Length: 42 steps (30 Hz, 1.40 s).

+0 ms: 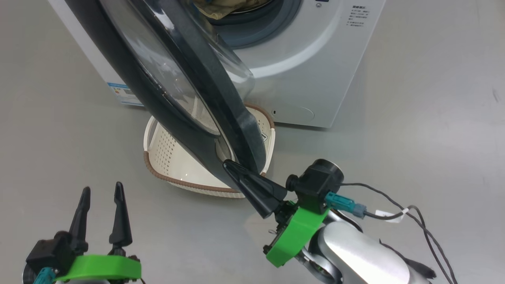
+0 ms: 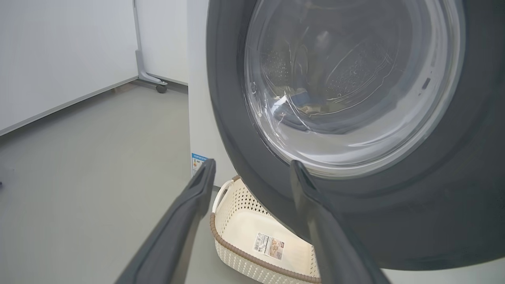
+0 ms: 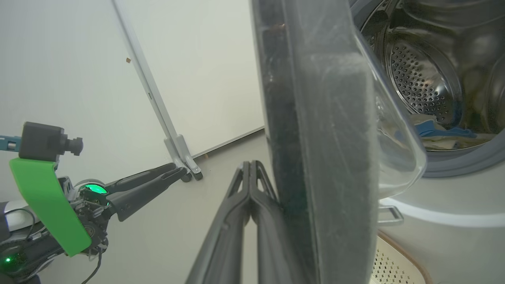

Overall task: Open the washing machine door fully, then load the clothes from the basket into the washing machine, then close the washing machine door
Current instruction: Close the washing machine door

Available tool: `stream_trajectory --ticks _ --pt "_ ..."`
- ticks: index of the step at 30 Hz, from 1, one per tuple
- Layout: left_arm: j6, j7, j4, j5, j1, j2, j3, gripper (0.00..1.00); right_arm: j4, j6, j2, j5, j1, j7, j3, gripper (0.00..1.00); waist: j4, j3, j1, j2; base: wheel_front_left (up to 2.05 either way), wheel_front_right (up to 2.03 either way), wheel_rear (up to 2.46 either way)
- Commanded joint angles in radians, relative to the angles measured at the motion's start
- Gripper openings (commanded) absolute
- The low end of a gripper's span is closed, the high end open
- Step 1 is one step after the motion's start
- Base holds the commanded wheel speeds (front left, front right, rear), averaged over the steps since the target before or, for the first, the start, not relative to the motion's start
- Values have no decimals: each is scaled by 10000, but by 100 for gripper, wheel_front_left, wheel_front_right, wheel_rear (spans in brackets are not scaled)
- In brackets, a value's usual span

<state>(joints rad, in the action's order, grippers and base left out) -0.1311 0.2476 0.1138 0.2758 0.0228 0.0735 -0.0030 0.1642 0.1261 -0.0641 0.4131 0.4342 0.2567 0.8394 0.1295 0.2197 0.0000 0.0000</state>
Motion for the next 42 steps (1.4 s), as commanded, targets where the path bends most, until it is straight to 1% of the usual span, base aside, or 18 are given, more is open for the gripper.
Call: stream_trajectory --ticks 1,9,26,42 --pt "4 141 -356 113 380 200 342 100 -283 46 139 -42 172 51 -87 0 60 101 0 0 0 0 0" --pt "4 141 -398 121 405 245 524 100 -336 46 139 -42 442 51 -435 0 45 297 0 0 0 0 0" --pt "4 141 -490 139 475 265 635 100 -450 46 139 -92 528 51 -999 0 -258 512 0 0 0 0 0" --pt "4 141 -548 184 573 273 606 100 -398 46 139 -250 816 51 -1677 0 -242 812 0 0 0 0 0"
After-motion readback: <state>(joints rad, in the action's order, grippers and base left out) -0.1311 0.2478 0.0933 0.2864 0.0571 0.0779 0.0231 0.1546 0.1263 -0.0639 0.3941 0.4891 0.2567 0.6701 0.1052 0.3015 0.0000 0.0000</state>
